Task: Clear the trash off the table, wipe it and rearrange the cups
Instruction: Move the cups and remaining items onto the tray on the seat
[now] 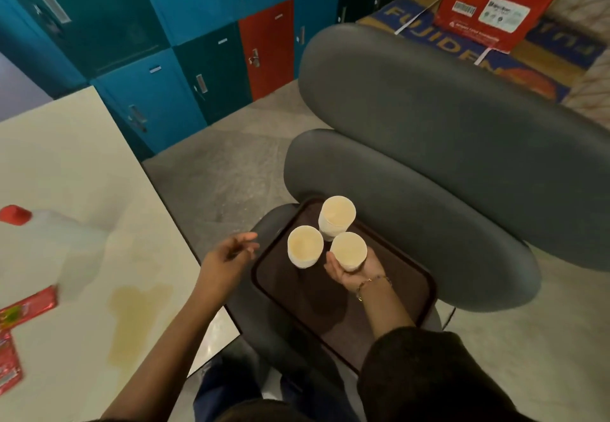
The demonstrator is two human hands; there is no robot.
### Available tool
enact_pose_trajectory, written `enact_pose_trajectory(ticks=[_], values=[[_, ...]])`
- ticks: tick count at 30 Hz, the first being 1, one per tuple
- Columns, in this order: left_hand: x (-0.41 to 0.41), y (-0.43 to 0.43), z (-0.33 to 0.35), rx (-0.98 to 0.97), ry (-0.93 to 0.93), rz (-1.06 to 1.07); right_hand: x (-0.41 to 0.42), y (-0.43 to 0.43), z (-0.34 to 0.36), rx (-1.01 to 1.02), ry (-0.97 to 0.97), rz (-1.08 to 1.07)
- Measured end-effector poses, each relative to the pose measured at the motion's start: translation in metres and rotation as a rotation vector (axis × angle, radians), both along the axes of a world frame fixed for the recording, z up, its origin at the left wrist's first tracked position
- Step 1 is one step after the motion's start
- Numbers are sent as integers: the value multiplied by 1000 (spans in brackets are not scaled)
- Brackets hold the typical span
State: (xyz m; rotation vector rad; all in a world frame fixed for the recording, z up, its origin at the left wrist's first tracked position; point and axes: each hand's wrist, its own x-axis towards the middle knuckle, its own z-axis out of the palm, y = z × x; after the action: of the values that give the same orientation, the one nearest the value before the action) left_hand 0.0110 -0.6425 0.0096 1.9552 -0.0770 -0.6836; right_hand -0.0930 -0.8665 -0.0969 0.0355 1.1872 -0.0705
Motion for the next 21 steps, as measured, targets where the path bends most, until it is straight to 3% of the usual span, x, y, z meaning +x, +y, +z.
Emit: enact_pose_trajectory(ticks=[6,10,14,18,21], values=[[-1,13,-1,44,-28,-1,-13,11,5,0,51,-22],[-1,18,4,25,-18,40,-25,36,16,20,219,-46],[-6,27,10,1,-21,64,-26,76,30,-104,223,263],[-12,59,10,5,-32,129,-5,124,61,-236,69,663],[-16,92,5,34,-20,177,20,164,83,-461,-83,969]])
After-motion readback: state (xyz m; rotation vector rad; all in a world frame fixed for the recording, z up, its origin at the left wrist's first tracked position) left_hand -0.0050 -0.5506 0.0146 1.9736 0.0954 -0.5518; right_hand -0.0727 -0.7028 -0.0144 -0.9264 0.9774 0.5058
